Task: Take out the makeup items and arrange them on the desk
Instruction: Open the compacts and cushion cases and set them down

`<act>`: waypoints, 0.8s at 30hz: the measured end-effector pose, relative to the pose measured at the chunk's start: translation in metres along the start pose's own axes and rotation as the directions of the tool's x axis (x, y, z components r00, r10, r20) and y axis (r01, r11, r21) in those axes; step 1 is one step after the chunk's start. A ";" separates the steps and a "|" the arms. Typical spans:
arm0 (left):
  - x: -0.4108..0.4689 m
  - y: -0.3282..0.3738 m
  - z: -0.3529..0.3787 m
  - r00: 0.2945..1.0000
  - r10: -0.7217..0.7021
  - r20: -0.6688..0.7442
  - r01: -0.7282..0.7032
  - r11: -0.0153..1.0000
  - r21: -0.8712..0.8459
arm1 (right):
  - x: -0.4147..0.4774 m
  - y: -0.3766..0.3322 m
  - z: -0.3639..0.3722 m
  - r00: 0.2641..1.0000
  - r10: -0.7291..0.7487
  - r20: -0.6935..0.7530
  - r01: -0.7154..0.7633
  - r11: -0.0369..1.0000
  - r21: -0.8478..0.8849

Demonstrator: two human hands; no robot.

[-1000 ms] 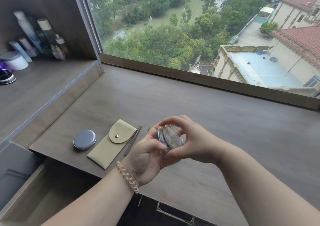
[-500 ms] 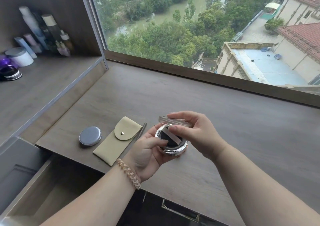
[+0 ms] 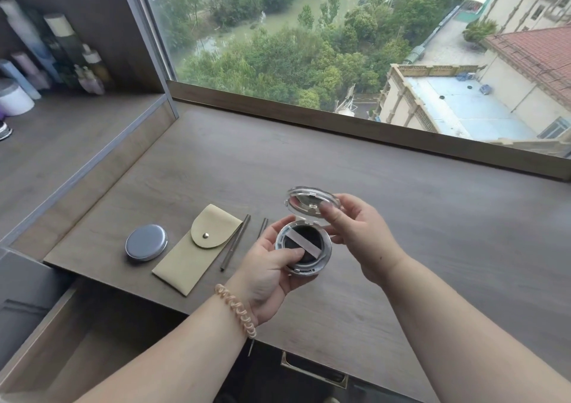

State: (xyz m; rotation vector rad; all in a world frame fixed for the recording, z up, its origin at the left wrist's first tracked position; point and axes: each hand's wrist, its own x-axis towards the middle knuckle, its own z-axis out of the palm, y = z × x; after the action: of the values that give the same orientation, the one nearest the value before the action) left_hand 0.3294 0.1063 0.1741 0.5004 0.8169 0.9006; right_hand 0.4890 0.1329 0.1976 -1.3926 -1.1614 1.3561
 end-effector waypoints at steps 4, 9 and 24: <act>0.005 -0.003 0.007 0.999 0.021 -0.029 -0.019 0.998 0.066 | -0.002 0.008 -0.006 0.997 -0.016 -0.077 0.018 0.999 0.029; 0.010 -0.011 0.015 0.999 0.030 -0.016 -0.027 0.989 0.147 | -0.003 0.009 -0.014 0.989 -0.027 -0.145 0.031 0.999 0.023; -0.013 -0.004 -0.029 0.961 0.096 -0.259 0.011 0.924 0.383 | 0.006 0.015 0.021 0.998 -0.034 0.058 0.050 0.951 -0.305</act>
State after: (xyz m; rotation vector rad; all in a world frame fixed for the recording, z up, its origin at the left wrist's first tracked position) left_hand 0.3036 0.0945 0.1590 0.7465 1.2528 0.8643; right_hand 0.4688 0.1348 0.1810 -1.5450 -1.4773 1.2248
